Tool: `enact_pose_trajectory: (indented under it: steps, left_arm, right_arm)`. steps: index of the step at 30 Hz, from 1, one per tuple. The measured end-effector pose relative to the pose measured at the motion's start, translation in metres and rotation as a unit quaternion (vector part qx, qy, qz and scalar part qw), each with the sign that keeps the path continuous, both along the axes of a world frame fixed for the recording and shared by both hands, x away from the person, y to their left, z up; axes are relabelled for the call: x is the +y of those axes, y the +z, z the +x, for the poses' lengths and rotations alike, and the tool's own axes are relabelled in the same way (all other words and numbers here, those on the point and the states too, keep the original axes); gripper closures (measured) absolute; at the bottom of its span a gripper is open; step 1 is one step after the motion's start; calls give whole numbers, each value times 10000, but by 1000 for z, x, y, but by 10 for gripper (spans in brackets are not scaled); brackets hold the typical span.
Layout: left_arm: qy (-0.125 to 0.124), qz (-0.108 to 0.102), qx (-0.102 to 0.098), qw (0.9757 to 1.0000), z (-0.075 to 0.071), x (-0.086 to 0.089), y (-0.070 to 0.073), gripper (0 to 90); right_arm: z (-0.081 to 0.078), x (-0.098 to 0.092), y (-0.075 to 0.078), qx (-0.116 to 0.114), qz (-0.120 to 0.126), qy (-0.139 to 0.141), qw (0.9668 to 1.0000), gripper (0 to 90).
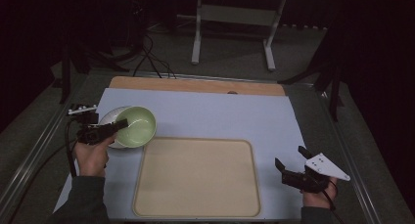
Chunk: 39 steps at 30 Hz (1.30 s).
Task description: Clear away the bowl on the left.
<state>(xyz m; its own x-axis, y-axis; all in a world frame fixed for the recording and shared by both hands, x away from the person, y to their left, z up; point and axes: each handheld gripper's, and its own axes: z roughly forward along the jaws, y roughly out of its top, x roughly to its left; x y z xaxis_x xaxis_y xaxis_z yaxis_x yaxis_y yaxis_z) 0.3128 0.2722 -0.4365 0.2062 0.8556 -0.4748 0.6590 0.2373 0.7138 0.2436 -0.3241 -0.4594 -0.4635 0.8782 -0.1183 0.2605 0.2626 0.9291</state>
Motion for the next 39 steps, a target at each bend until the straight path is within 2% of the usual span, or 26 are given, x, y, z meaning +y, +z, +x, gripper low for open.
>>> enact_pose_trajectory:
  steps: [6,15,39]
  left_arm:
    - [-70,-30,-71,9999,-2,-6,5,803]
    - [-254,34,-153,9996,-3,-18,10,802]
    - [-567,174,-109,9982,-1,-48,3,800]
  right_arm:
    - [0,0,0,-5,1,1,10000,95]
    - [0,0,0,-8,1,-4,10000,95]
    - [0,-1,0,-17,11,-14,10000,95]
